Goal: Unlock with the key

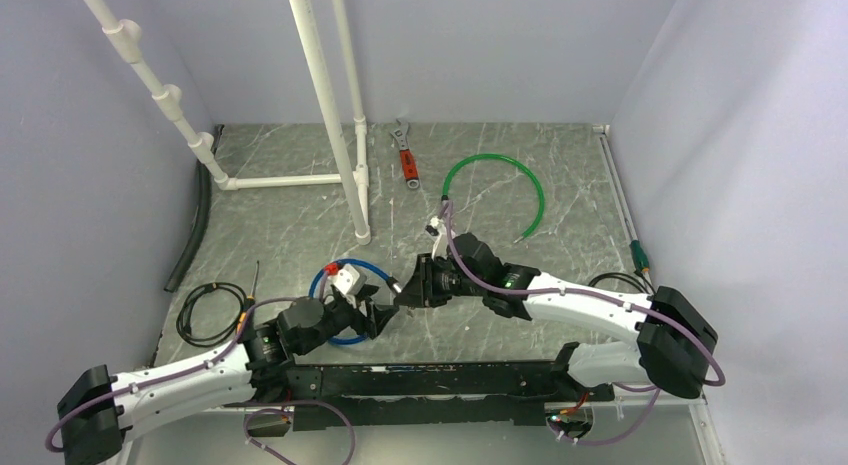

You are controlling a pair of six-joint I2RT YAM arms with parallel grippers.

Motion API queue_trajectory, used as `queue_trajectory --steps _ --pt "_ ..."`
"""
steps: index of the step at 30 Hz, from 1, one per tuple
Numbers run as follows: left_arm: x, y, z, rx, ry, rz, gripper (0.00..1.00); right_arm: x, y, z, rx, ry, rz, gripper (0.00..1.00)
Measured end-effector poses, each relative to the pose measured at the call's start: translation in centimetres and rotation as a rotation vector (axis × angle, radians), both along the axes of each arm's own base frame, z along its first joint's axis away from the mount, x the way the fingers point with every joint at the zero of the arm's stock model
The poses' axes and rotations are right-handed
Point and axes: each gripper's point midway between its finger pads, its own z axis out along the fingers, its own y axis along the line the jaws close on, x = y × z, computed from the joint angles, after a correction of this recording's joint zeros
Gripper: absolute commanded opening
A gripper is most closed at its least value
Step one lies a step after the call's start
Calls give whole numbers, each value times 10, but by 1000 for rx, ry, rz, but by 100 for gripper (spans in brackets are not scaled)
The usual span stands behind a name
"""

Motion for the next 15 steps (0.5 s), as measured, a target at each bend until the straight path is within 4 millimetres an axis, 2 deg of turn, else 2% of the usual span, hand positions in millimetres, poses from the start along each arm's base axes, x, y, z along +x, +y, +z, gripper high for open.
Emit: queue_trajectory --steps 2,4,11,15 --pt "-1 3 -1 -13 28 15 86 3 -2 0 -7 -11 -14 0" --pt "-5 2 9 -66 43 10 90 6 -3 -1 -14 -22 -29 0" --pt "-10 11 52 -284 170 80 86 10 -6 -1 -15 -50 -52 0" --pt "-8 21 54 -342 249 146 84 12 -9 -2 -18 -59 -67 0"
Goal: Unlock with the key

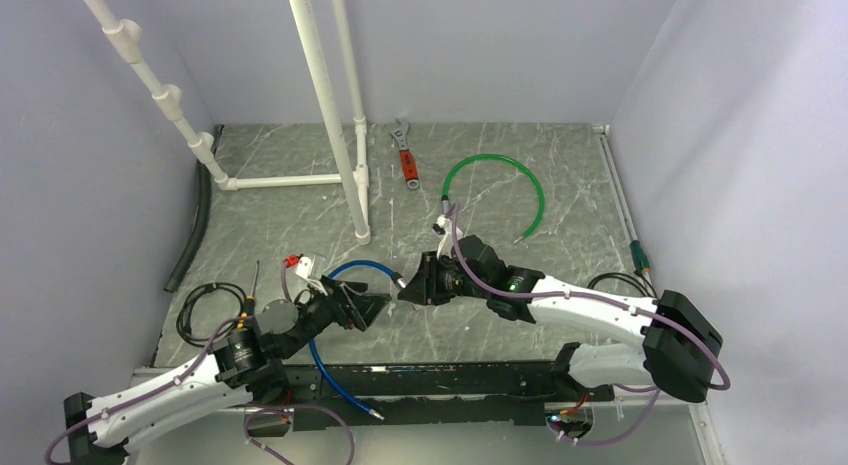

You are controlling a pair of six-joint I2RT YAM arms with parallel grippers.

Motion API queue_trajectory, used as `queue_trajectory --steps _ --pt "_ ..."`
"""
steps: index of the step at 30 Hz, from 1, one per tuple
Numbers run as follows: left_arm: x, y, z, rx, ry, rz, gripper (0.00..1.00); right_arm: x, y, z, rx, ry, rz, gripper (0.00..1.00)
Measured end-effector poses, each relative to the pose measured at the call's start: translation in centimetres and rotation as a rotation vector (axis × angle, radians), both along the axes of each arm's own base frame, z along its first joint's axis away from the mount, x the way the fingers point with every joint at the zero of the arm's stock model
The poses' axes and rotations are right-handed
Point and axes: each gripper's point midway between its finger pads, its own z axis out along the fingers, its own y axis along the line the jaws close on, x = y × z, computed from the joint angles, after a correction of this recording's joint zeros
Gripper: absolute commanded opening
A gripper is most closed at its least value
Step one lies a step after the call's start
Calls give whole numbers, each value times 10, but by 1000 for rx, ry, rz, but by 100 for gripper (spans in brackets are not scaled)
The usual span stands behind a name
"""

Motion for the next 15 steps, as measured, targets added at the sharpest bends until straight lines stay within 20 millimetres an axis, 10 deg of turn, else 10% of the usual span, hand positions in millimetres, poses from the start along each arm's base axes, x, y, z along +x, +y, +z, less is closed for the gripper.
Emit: queue_trajectory --steps 15 --pt "20 49 -27 310 226 291 85 24 -50 22 -68 -111 -224 0"
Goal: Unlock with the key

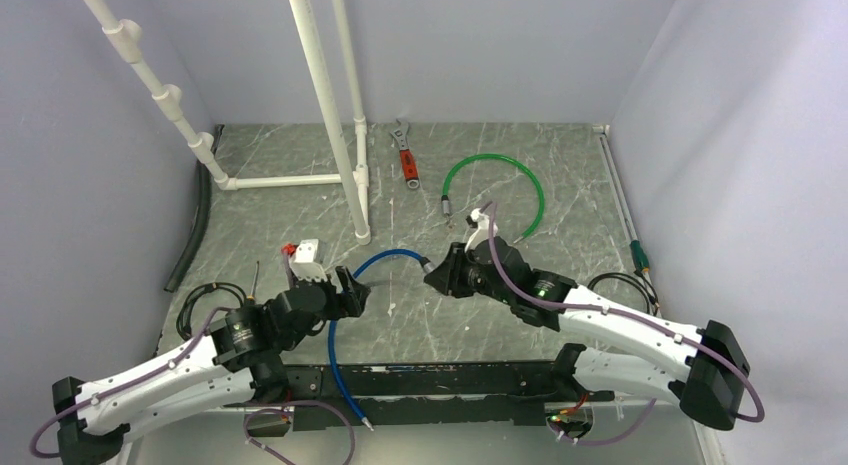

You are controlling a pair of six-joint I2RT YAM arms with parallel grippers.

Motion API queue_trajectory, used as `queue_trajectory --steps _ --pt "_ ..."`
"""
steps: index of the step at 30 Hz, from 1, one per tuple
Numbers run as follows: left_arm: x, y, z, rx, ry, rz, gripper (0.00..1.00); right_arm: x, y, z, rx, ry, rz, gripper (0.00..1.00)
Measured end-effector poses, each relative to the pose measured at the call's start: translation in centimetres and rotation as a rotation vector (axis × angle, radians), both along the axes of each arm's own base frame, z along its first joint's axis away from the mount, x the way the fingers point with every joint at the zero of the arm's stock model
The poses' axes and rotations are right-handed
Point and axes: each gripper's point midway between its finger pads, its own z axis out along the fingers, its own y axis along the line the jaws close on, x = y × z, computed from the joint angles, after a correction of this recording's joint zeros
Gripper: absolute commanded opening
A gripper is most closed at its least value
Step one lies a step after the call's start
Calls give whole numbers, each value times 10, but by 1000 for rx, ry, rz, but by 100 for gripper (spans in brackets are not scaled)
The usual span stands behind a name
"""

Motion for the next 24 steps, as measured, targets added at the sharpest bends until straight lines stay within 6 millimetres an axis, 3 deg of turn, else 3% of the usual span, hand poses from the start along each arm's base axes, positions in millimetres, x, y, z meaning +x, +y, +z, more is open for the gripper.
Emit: queue_trajectory --steps 8,12,15,24 --pt "-4 12 -34 119 102 49 82 29 -43 4 -56 -15 -212 0" --pt "-6 13 -51 173 142 49 77 39 -53 15 -72 -33 -268 0" --pt "-9 11 -68 227 186 38 67 43 -55 22 -65 -48 -288 0" --pt "-25 18 -130 439 389 48 49 43 -72 28 -76 -64 -325 0"
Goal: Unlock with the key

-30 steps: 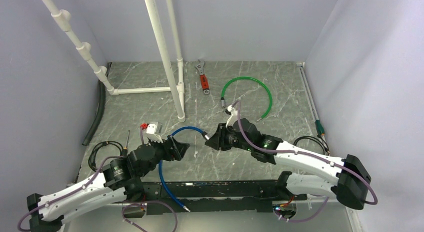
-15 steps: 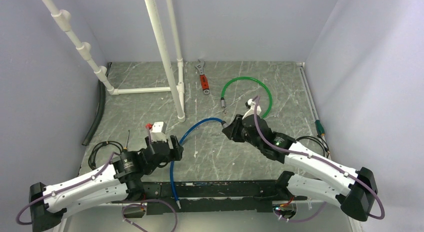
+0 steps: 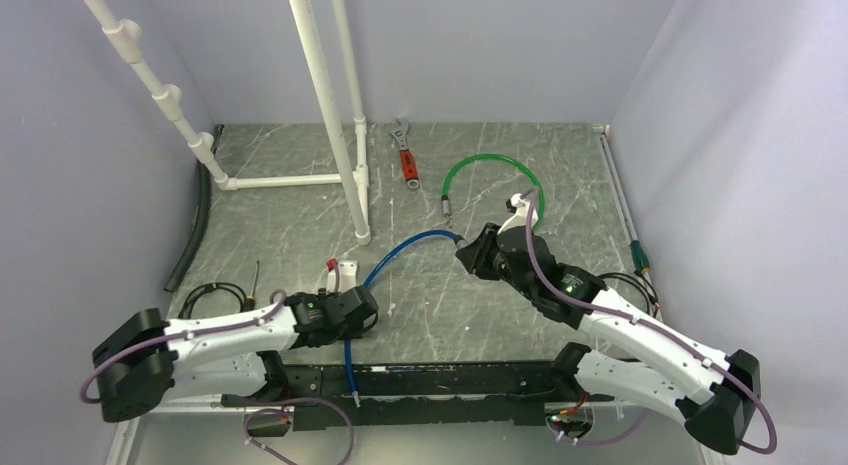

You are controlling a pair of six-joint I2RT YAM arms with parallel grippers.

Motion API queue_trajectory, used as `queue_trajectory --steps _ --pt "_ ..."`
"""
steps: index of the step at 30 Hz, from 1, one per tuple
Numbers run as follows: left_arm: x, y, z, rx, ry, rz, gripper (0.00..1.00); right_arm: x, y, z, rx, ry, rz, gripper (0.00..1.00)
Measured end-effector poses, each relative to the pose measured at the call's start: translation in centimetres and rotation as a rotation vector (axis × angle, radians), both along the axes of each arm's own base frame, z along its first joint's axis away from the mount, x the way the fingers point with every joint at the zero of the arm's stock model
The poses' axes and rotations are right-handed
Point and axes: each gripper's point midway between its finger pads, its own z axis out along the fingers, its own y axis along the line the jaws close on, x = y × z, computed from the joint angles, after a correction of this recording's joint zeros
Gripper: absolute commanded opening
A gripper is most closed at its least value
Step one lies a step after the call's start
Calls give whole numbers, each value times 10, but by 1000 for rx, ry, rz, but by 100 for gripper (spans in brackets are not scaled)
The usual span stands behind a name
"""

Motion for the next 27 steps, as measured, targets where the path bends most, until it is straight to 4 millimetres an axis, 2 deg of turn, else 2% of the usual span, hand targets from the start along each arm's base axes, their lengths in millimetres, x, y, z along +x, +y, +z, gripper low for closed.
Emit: queue_trajectory --steps 2,4,5,7,8,16,18,20,24,27 --pt "-3 3 -11 47 38 5 40 0 -2 2 4 -5 -4 0" --pt "-1 -2 -10 50 46 7 32 0 -3 4 8 -7 -6 0" --pt "0 -4 -10 53 47 8 24 0 -3 4 9 -8 -6 0" --pt "3 -7 -11 53 45 9 2 0 -4 5 11 -11 -9 0" --pt "4 -9 -11 54 44 11 0 0 -5 6 13 -12 -10 0" --pt "9 -11 -5 89 32 -34 0 -3 -13 12 21 -24 -16 0" --pt "16 -13 7 104 7 -46 0 -5 -14 12 18 -25 -16 0" --pt "30 -18 28 111 -41 -56 0 -6 -16 10 19 -26 -15 0" --pt "56 -20 64 120 -133 -62 0 -8 -20 -5 8 -10 -19 0" --pt "72 -10 72 163 -169 -69 0 -11 -22 -25 -1 17 -22 0"
